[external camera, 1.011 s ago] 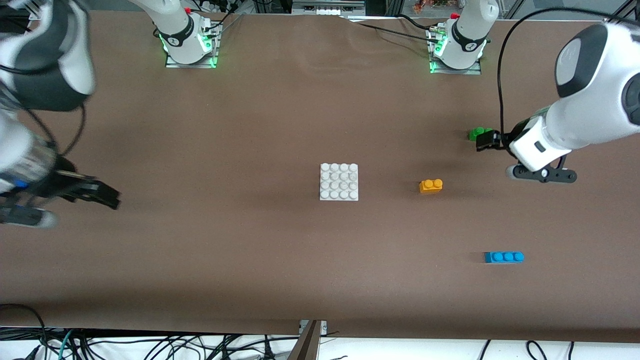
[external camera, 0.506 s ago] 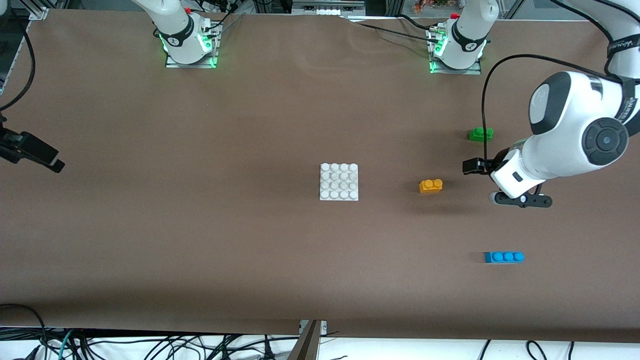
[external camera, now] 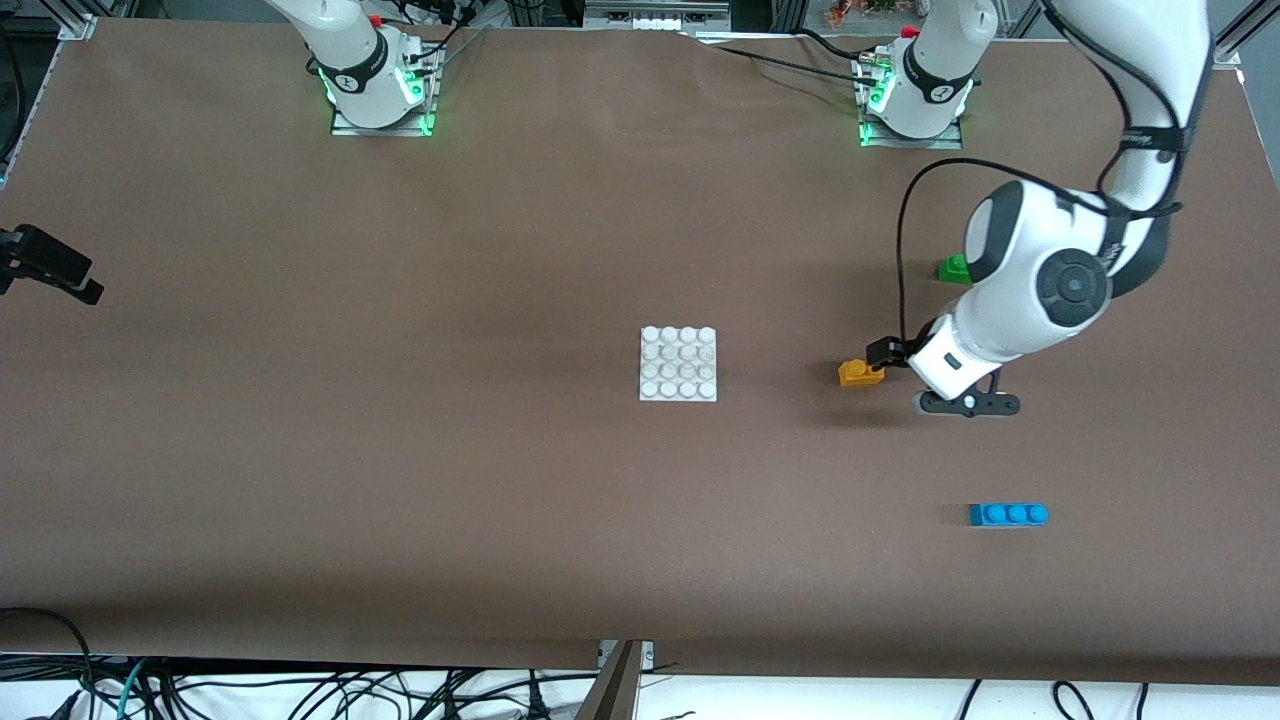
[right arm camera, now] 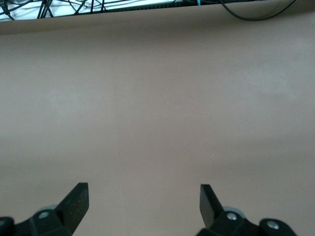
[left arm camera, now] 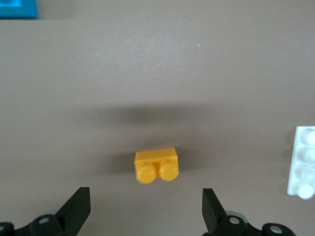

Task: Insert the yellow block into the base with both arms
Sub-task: 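Lower the left gripper over the yellow block, then close the left gripper on the yellow block and lift it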

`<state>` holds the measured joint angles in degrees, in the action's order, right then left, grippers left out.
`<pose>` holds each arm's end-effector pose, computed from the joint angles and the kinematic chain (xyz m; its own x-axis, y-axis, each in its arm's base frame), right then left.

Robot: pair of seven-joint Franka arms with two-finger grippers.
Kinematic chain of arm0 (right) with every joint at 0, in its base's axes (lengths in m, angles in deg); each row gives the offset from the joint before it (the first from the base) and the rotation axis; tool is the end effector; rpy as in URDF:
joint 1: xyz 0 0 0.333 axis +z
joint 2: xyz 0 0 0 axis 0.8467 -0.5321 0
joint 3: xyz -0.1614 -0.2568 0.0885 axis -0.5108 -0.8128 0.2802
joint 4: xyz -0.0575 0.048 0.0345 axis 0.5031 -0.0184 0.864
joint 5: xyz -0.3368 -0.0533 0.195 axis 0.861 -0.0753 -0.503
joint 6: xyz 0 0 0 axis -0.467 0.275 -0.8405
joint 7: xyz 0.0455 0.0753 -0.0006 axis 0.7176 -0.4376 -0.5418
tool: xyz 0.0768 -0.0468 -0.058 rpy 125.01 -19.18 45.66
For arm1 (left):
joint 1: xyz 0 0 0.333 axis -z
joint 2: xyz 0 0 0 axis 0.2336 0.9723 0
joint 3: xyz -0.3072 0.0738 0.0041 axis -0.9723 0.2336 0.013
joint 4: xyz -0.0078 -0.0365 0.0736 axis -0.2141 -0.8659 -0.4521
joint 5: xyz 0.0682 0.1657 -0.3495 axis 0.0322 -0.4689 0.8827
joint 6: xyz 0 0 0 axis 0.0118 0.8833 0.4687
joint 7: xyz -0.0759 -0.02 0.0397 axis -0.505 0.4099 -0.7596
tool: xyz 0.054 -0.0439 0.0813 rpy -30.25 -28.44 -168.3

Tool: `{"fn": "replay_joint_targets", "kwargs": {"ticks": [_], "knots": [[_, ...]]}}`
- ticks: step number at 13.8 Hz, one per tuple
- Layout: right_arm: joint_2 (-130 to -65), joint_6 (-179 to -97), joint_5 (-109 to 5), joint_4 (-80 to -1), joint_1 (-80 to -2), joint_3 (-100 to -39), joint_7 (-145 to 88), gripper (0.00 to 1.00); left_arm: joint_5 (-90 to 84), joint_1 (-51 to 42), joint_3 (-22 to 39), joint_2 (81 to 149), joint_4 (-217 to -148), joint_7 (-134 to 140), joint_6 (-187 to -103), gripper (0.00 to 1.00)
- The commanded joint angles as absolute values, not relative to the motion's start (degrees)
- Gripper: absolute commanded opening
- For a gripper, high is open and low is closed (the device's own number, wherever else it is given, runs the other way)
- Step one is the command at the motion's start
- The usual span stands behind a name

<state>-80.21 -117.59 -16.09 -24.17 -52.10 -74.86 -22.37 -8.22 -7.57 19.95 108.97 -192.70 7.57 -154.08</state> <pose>0.5967 -0.0427 0.6277 0.9895 -0.1037 0.1004 -0.1042 -0.9946 -0.0008 0.5968 -0.1351 0.3082 0.9960 0.0025 -0.0891 0.0089 -0.9974 0.0719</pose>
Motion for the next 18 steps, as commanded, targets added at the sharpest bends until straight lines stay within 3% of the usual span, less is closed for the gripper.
{"fn": "replay_joint_targets", "kwargs": {"ticks": [1,4,18], "knots": [[-78.65,-116.63,-14.95,-26.20,-53.63,-72.69,-23.23,1.00,-7.65,-6.92,20.20,111.48,-196.89,8.42,-162.57,1.00],[-79.62,-116.19,-14.86,-25.32,-53.64,-73.22,-23.75,1.00,-8.17,-6.13,20.29,114.29,-200.78,8.33,-170.16,1.00],[-79.79,-116.54,-13.02,-25.06,-53.28,-73.22,-23.93,1.00,-13.01,-4.19,20.73,118.52,-201.57,13.34,-173.50,0.98]]}}
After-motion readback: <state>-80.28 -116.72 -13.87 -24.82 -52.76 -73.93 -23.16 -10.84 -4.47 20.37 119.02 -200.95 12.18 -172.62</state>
